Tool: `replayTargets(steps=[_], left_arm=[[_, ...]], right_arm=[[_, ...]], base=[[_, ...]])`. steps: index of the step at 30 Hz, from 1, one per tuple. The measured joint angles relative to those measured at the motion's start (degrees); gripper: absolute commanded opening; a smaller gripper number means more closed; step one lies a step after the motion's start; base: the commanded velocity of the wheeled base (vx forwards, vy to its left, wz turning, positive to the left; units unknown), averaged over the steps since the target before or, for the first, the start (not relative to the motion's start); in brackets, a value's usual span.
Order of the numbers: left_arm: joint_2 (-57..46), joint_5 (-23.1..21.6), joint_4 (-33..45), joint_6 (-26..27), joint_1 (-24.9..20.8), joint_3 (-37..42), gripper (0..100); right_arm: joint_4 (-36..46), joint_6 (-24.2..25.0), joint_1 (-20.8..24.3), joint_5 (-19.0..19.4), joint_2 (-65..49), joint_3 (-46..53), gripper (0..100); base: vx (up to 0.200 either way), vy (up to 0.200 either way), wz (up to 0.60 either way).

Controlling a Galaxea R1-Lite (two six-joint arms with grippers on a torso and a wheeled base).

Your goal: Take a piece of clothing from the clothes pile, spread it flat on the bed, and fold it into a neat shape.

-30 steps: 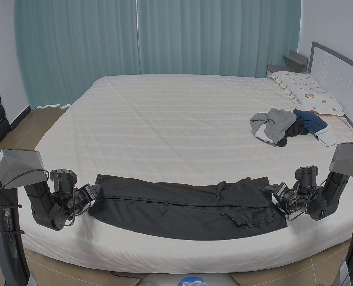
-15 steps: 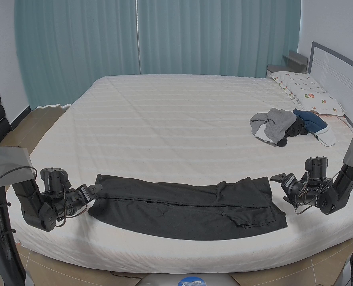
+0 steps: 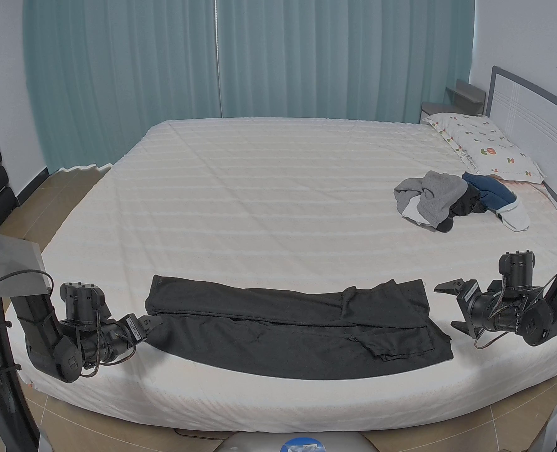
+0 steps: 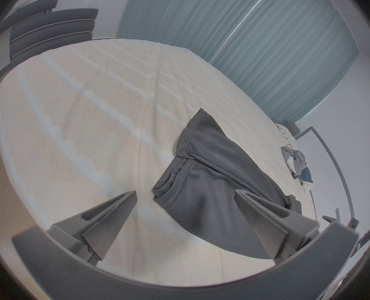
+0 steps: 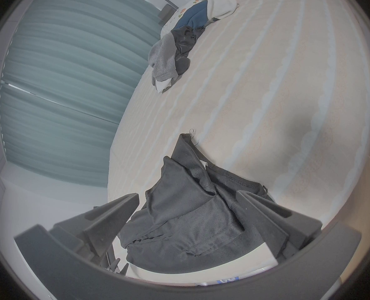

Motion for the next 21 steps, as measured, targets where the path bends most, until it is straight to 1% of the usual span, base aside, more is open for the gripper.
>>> replayTargets(steps=[6,7,13,19,21], left_arm=[[1.96,1.16,-0.11,-0.09,-0.80,-1.79,100],[2.38,1.27,-0.11,-0.11,-0.87,-2.15,0],[3.97,2.00,-0.10,-0.29,-1.13,-2.95,0],[4.08,7.51,-0.10,-0.87,-1.18,-1.24,0],[4.01,8.24,-0.10,-0.84,-1.11,-0.30,0]], right_arm=[[-0.09,0.00,-0.22,0.04,-0.48,0.28,100],[-0.15,0.00,-0.17,0.02,-0.55,0.39,100],[-2.27,-0.04,-0.01,0.02,-0.88,1.49,100],[-6.13,-0.15,0.02,-0.02,-0.85,2.97,100],[-6.66,-0.20,0.02,-0.05,-0.85,3.56,100]], base=[[0.000,0.000,0.00],[0.000,0.000,0.00],[0.000,0.000,0.00],[0.000,0.000,0.00],[0.000,0.000,0.00]])
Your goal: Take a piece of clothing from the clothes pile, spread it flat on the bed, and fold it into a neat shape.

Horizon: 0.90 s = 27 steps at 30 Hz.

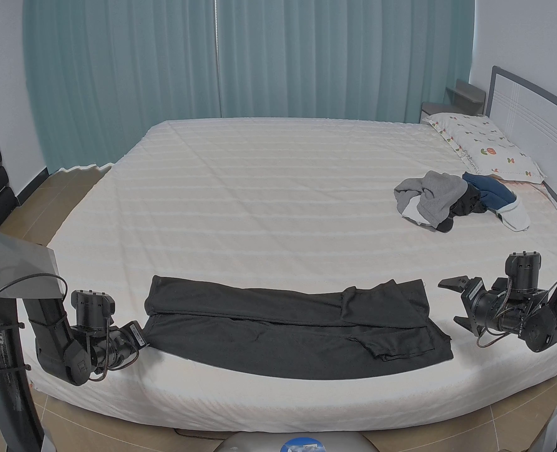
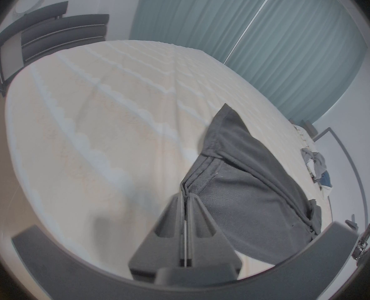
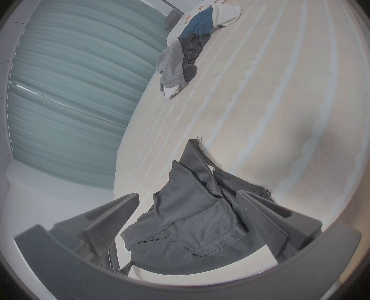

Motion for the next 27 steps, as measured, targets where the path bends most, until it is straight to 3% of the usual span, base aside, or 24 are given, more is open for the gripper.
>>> replayTargets(steps=[15,16,27], left_arm=[[-3.47,0.62,0.71,4.05,0.09,4.68,0],[-3.49,0.62,0.71,4.11,0.09,4.77,100],[-5.16,-0.33,0.87,3.94,0.37,3.67,100]], right_arm=[[-0.13,-0.02,0.07,0.05,0.77,0.52,100],[-0.13,-0.02,0.07,0.05,0.85,0.52,100],[-0.16,-0.11,0.05,-0.02,1.40,0.46,100]], base=[[0.000,0.000,0.00],[0.000,0.000,0.00],[0.000,0.000,0.00]])
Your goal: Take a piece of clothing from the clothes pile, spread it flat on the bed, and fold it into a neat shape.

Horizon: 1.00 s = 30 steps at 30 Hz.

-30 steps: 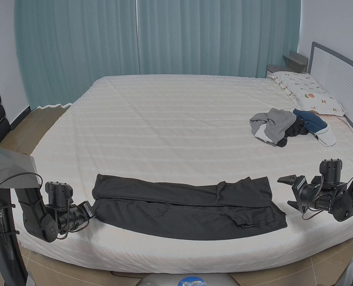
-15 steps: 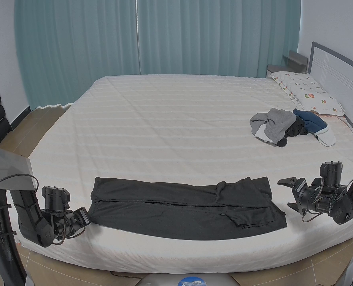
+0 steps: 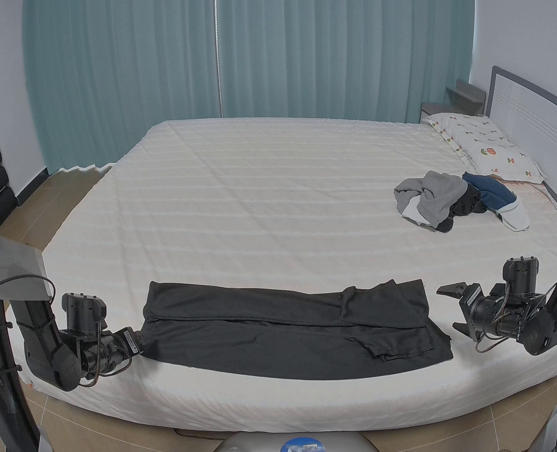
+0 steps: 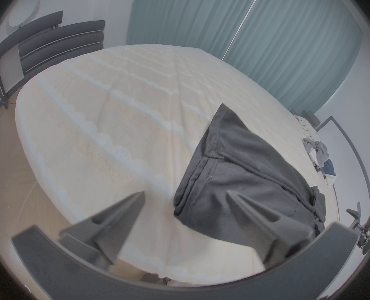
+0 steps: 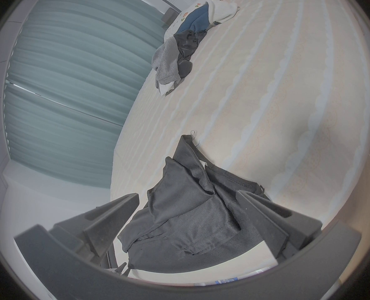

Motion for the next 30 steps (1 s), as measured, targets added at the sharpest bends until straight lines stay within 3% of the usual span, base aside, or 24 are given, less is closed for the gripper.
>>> replayTargets(steps=[6,13,21,30], left_arm=[[-1.27,-0.90,2.72,-0.02,0.13,-4.74,100],[-1.61,-10.36,10.11,1.06,0.27,-13.79,100],[1.78,-12.51,17.34,13.19,1.07,-22.75,100],[6.08,-12.56,17.98,17.47,1.12,-25.09,100]], right_arm=[[-0.02,0.00,-0.02,0.00,0.13,0.06,100],[0.02,0.00,0.00,0.05,0.33,0.13,100],[0.05,0.02,0.12,0.07,0.41,0.17,100],[-0.02,0.07,0.87,0.00,1.02,0.17,100]], base=[[0.000,0.000,0.00],[0.000,0.000,0.00],[0.000,0.000,0.00],[0.000,0.000,0.00]])
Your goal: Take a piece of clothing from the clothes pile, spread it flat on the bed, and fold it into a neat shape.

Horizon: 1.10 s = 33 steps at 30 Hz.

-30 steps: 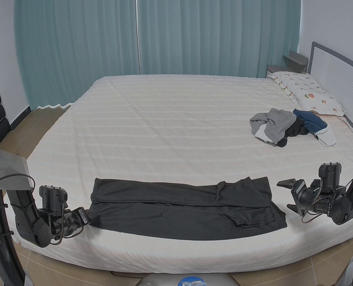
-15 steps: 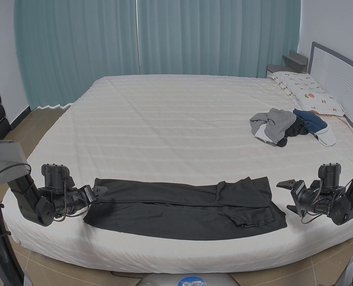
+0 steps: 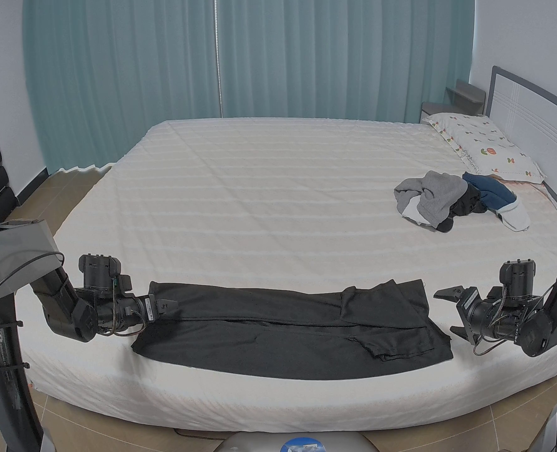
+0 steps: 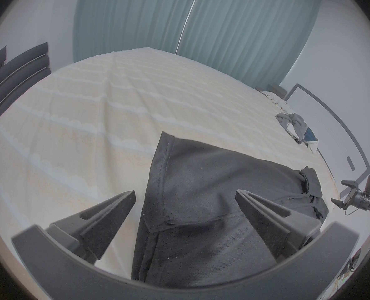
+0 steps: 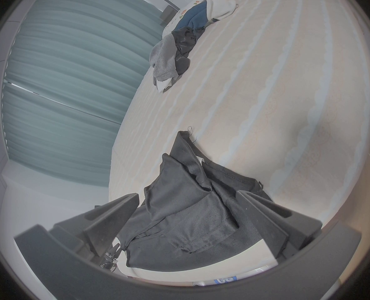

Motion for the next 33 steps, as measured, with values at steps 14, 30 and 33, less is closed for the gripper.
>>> replayTargets(steps=[14,30,33], left_arm=[[2.86,0.05,-0.33,1.30,-0.22,-1.93,100],[3.75,0.52,-0.43,1.06,-0.66,-1.57,0],[3.34,0.55,-0.38,0.87,-0.66,-1.29,0]], right_arm=[[-0.01,0.01,0.93,0.00,0.09,0.35,100],[-0.01,0.01,1.26,0.00,0.13,0.38,100],[-0.01,0.01,1.29,-0.01,0.13,0.38,100]], base=[[0.000,0.000,0.00],[0.000,0.000,0.00],[0.000,0.000,0.00]])
